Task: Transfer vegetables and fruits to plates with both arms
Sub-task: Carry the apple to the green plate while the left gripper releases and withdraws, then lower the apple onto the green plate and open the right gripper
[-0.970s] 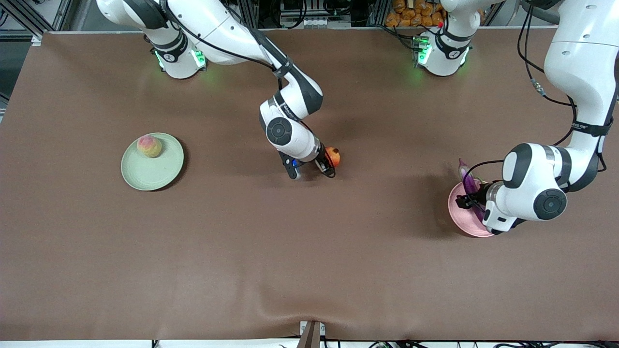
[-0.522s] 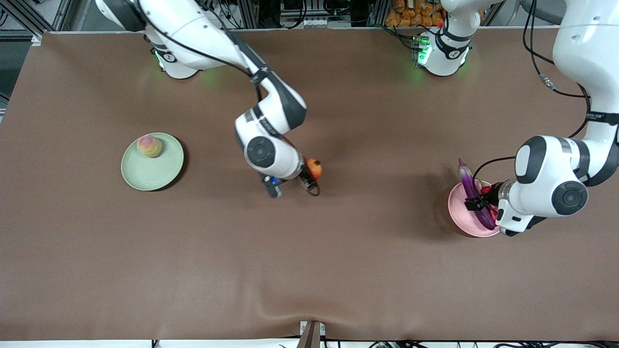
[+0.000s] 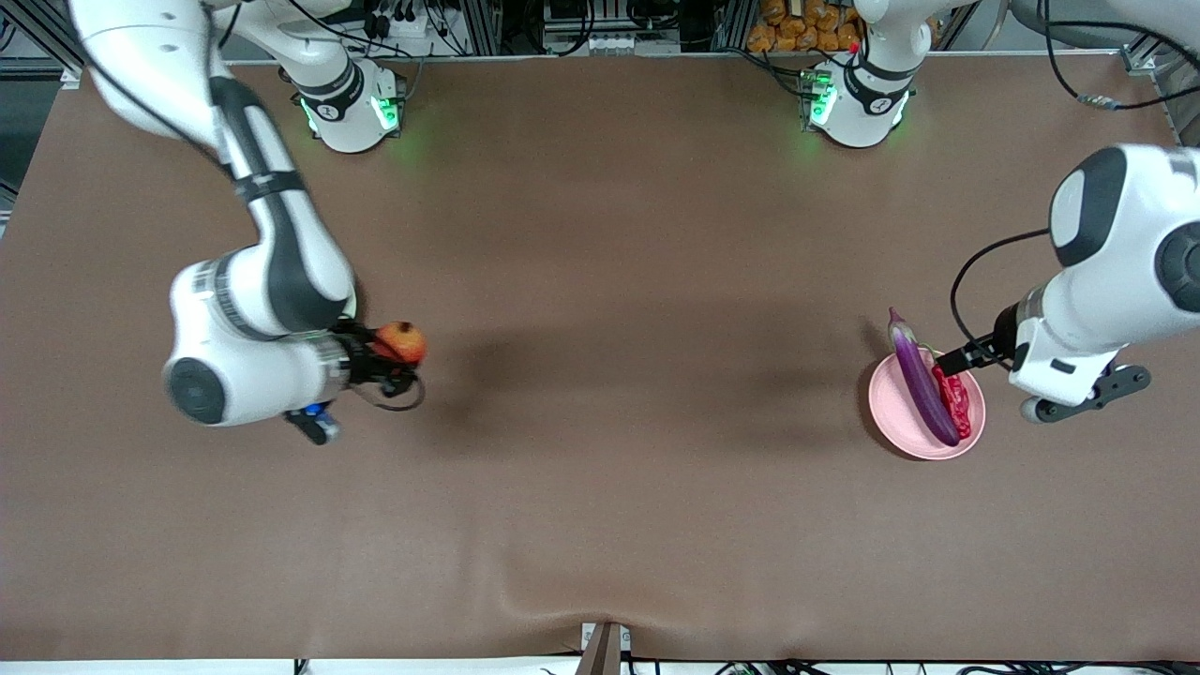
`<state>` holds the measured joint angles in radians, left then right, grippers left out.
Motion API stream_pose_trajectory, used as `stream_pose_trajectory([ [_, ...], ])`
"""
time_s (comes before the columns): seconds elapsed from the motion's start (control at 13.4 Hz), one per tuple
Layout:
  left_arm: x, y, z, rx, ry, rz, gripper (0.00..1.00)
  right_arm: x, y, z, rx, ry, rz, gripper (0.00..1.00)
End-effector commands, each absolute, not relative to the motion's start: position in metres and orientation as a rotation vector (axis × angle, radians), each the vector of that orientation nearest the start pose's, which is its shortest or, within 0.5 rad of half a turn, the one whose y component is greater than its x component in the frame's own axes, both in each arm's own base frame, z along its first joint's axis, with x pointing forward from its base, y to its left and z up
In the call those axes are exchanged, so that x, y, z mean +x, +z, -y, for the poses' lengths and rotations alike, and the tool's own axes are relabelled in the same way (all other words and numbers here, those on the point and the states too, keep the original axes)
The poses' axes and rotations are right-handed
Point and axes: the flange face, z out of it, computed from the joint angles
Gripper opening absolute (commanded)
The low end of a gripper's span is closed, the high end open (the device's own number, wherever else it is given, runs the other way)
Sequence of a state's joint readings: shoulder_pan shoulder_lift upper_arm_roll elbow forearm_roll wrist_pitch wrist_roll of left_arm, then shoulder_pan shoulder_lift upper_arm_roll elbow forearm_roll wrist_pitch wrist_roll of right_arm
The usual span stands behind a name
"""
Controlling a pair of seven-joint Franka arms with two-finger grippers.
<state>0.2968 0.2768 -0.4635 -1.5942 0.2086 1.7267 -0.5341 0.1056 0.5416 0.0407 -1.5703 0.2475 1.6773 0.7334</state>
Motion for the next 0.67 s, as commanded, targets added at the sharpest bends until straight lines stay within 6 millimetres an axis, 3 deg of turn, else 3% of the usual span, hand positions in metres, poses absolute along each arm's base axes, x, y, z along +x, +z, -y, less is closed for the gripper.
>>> stream_pose_trajectory([
  [0.0, 0.614, 0.536, 0.073, -2.985, 0.130, 0.445, 1.00, 0.593, 0.256, -0.050, -2.943, 0.777, -0.860, 0.00],
  [0.07, 0.607, 0.558, 0.081, -2.985, 0.120, 0.429, 1.00, 0.587, 0.249, -0.023, -2.952, 0.796, -0.825, 0.00],
  [0.15, 0.602, 0.567, 0.087, -2.984, 0.117, 0.415, 1.00, 0.579, 0.248, 0.001, -2.953, 0.809, -0.777, 0.00],
  [0.3, 0.589, 0.597, 0.090, -2.976, 0.041, 0.420, 1.00, 0.568, 0.251, 0.030, -2.947, 0.820, -0.728, 0.00],
  [0.45, 0.584, 0.609, 0.087, -2.996, 0.025, 0.357, 1.00, 0.559, 0.237, 0.039, -2.954, 0.807, -0.717, 0.00],
  [0.6, 0.580, 0.619, 0.077, -3.056, 0.021, 0.346, 1.00, 0.547, 0.209, 0.043, -2.971, 0.737, -0.741, 0.00],
])
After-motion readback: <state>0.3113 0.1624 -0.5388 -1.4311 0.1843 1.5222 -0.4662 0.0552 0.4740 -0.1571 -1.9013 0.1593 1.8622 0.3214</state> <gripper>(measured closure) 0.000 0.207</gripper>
